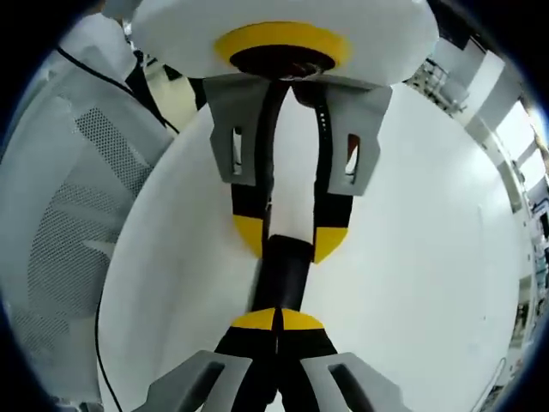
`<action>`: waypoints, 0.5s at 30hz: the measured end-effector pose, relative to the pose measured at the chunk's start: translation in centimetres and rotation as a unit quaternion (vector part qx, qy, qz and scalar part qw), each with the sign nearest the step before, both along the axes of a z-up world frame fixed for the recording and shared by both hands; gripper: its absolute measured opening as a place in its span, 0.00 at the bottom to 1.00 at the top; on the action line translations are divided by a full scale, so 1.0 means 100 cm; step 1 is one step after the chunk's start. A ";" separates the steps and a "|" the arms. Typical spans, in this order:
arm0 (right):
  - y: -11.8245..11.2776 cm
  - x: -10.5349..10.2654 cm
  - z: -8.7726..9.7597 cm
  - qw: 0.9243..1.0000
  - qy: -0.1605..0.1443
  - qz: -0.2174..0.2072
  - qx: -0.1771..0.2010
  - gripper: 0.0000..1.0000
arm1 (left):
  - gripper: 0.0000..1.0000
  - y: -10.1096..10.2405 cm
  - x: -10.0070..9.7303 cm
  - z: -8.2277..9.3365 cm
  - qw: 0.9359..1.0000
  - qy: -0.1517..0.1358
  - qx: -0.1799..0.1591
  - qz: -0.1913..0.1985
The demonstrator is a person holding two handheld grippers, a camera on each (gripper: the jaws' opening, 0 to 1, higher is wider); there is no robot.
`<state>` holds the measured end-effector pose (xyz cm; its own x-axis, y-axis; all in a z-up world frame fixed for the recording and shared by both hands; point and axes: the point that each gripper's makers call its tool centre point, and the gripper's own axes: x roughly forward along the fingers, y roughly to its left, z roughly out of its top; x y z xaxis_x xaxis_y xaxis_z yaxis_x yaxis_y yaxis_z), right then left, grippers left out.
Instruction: Press the specified remote control buttons in sequence, fully releasing each button before pressing the next.
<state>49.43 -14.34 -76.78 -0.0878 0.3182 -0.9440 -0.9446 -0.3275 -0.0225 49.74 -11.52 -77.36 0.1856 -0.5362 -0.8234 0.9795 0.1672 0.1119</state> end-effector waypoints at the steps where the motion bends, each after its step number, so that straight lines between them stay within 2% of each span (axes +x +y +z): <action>1: 0.000 0.000 0.000 1.000 -0.001 0.000 0.000 0.00 | 0.23 0.000 0.000 0.000 1.000 0.000 0.000 0.000; 8: 0.000 0.001 0.000 1.000 0.008 -0.009 0.003 0.00 | 0.23 0.000 0.000 0.000 1.000 0.000 -0.001 -0.001; 15: 0.002 0.001 -0.002 1.000 -0.002 0.006 -0.030 0.00 | 0.23 0.000 0.000 0.000 1.000 0.001 0.000 -0.002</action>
